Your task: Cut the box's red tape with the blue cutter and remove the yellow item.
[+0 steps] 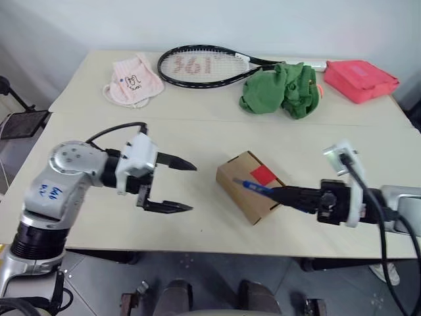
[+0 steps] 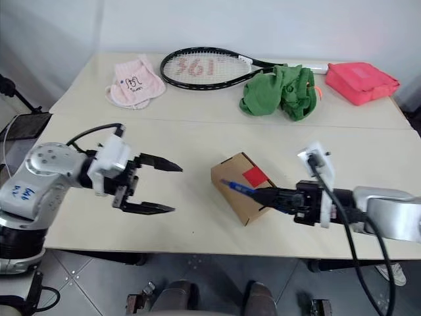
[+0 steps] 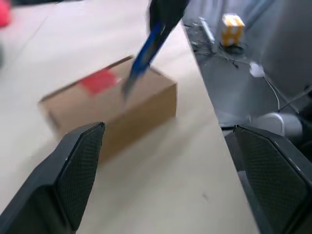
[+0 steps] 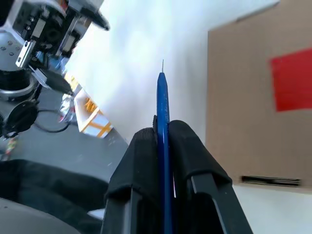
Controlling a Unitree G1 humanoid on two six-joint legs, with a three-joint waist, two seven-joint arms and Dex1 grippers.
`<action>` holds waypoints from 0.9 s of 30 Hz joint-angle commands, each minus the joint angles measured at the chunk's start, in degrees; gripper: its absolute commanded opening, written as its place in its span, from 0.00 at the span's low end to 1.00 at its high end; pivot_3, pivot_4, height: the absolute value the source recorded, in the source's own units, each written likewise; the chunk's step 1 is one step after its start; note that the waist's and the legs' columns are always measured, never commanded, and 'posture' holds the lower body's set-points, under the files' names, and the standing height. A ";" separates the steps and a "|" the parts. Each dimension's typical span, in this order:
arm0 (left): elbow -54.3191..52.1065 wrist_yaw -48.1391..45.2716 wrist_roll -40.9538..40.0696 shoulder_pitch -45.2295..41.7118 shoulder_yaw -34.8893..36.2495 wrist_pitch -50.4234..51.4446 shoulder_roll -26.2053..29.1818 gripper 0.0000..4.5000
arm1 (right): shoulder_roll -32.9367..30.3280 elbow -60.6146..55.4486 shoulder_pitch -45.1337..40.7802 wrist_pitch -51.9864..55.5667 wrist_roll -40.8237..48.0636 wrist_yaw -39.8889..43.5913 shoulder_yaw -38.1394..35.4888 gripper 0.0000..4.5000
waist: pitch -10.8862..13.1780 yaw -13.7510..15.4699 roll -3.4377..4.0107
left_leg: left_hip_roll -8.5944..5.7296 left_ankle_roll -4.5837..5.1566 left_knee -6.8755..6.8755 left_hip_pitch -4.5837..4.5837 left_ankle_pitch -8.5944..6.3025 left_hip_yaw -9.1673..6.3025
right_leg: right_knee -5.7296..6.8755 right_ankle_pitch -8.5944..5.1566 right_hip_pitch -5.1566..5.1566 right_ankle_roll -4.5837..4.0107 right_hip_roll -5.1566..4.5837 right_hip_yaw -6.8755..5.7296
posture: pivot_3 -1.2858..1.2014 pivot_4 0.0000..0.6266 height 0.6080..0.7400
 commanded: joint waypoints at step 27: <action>16.73 20.33 18.10 -16.24 -20.48 1.43 -25.79 0.00 | -11.19 -5.37 12.33 -2.52 -9.78 -10.03 -23.36 0.02 | -0.01 -0.75 0.00 | 0.01 0.02 0.09 0.00 0.01 0.07 | 0.00 0.13 -0.02 0.01 0.05 0.13 | 0.52 0.24 1.00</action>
